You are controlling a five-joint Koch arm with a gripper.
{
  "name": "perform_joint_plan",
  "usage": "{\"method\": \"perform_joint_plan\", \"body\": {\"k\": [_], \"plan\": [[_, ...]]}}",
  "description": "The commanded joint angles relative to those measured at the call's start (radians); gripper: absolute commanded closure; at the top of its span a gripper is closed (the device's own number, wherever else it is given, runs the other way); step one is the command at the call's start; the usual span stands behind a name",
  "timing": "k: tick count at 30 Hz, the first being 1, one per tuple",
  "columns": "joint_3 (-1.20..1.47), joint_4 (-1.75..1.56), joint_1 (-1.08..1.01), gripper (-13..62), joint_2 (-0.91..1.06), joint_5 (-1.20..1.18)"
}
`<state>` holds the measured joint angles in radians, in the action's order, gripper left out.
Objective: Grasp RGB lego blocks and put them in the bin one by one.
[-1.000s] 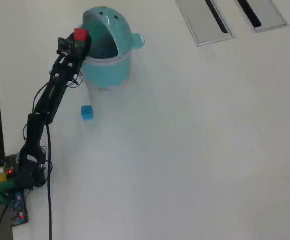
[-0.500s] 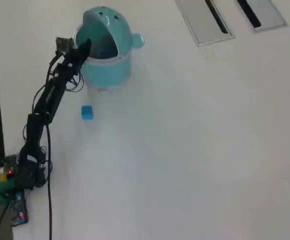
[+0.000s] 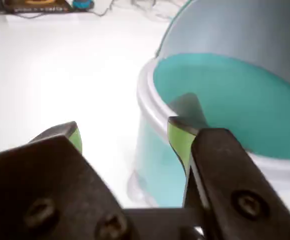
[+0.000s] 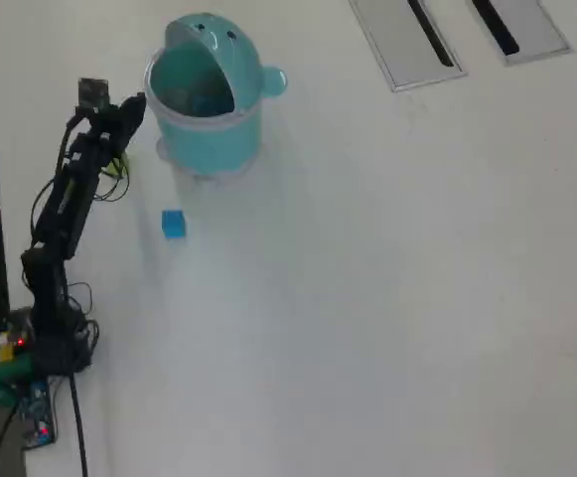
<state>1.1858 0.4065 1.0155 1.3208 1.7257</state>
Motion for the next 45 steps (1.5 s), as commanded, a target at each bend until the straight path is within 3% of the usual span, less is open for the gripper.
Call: {"method": "perform_joint_plan", "body": {"k": [1,15,45], "plan": [[0.025,-0.008,0.014,18.5,0.126,0.0],[0.344,-0.023,0.1,15.1,0.245,0.008],[0.42,-0.153,0.184,16.4,-0.031,0.028]]}}
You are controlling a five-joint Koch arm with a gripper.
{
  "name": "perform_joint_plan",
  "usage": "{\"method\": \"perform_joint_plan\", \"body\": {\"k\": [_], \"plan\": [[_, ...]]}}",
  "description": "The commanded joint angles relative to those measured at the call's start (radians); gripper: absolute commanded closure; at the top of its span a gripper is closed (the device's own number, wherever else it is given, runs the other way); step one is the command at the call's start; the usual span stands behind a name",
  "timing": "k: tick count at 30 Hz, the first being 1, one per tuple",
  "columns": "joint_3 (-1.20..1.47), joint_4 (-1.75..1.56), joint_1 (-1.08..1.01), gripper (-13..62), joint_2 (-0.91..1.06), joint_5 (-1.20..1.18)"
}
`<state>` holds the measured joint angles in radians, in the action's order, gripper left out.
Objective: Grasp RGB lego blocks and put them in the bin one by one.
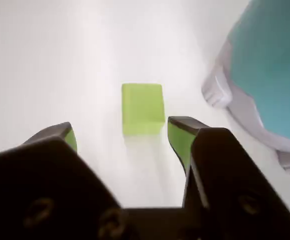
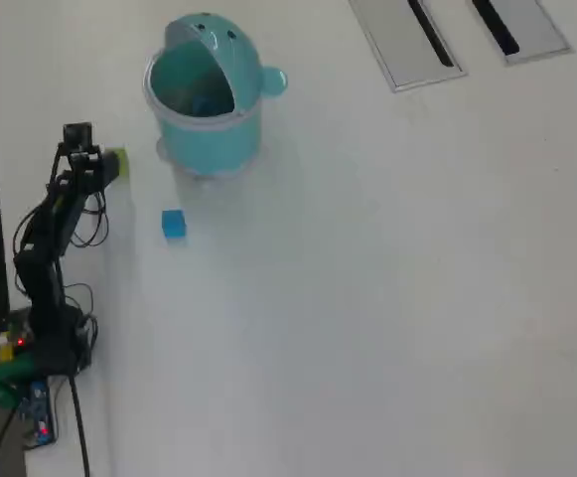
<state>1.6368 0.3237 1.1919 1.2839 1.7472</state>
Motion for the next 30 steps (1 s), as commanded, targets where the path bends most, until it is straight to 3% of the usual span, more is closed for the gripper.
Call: {"method": "perform_joint_plan", "body": {"k": [1,30], "plan": [[-0.031,-0.078,0.006,16.4,-0.002,0.006],[-0.202,-0.158,-0.054,17.3,-0.235,0.011]]}}
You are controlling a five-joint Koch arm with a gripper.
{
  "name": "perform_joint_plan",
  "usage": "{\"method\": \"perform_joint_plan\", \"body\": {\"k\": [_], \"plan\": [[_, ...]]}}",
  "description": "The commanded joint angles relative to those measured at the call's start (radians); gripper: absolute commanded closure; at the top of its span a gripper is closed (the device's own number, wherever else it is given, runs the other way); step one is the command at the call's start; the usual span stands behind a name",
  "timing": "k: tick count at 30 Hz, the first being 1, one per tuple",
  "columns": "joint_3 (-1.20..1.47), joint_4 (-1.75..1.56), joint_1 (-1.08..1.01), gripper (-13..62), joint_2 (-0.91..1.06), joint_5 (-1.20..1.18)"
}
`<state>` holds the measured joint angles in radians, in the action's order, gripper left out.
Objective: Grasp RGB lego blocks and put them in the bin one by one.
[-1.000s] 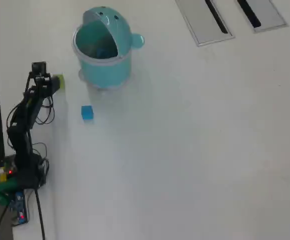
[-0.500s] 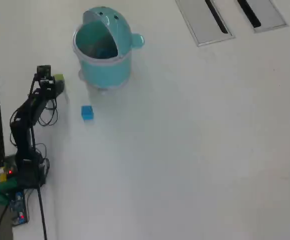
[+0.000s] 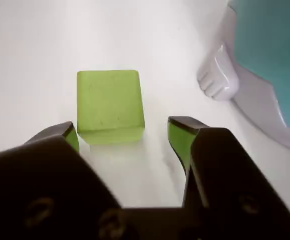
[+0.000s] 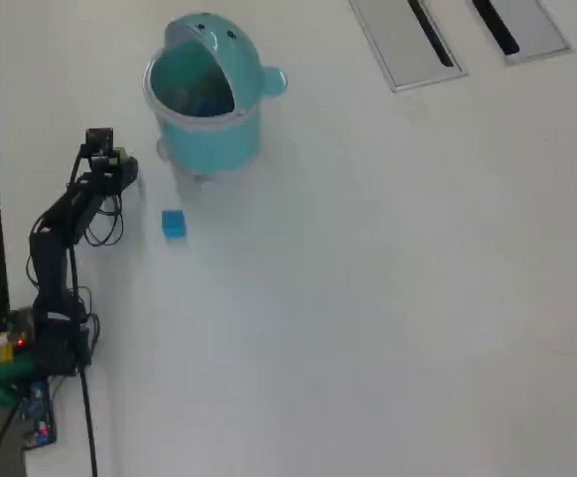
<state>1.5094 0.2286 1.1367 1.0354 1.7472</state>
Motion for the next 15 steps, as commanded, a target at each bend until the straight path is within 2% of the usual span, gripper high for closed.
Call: {"method": "perform_joint_plan", "body": {"k": [1,15], "plan": [[-0.08,-0.063,0.002,17.3,0.008,0.011],[-0.098,-0.064,0.006,19.1,-0.011,0.011]]}}
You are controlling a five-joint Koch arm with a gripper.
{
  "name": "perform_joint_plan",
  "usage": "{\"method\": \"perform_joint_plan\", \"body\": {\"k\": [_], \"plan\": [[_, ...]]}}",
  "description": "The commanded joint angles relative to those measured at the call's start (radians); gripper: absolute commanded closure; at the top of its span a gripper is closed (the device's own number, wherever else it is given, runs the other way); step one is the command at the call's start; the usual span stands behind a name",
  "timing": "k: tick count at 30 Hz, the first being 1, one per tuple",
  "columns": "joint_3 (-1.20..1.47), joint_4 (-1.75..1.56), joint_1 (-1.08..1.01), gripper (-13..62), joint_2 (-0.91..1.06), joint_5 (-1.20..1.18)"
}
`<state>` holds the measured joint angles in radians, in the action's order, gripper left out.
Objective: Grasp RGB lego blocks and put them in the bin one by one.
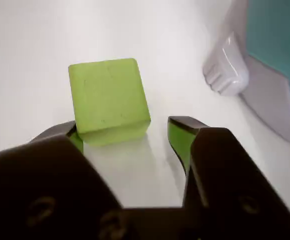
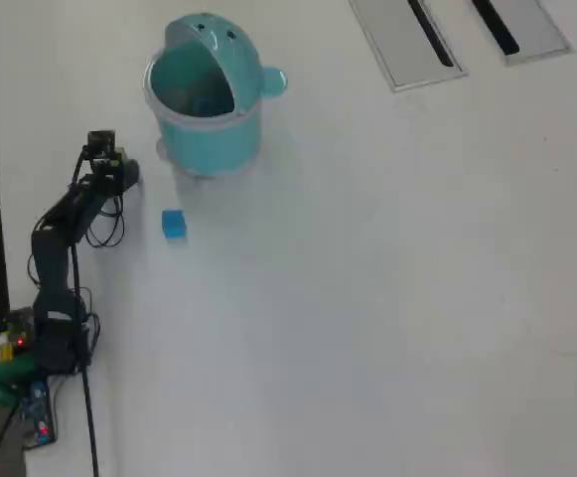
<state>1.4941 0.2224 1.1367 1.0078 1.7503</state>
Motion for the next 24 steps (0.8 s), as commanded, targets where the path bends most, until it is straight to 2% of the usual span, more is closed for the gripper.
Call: {"method": "perform_joint_plan", "body": {"k": [1,10,15,20,24], "plan": [[-0.087,-0.058,0.008,19.1,0.015,0.008],[-0.121,-0.057,0.014,20.0,-0.014,0.005],[-0.152,-0.057,0.017,25.4,-0.029,0.003],[-0.149,-0.058,0.021,34.5,-0.015,-0.017],[-0.121,-0.057,0.018,34.7,0.031,-0.018]]}}
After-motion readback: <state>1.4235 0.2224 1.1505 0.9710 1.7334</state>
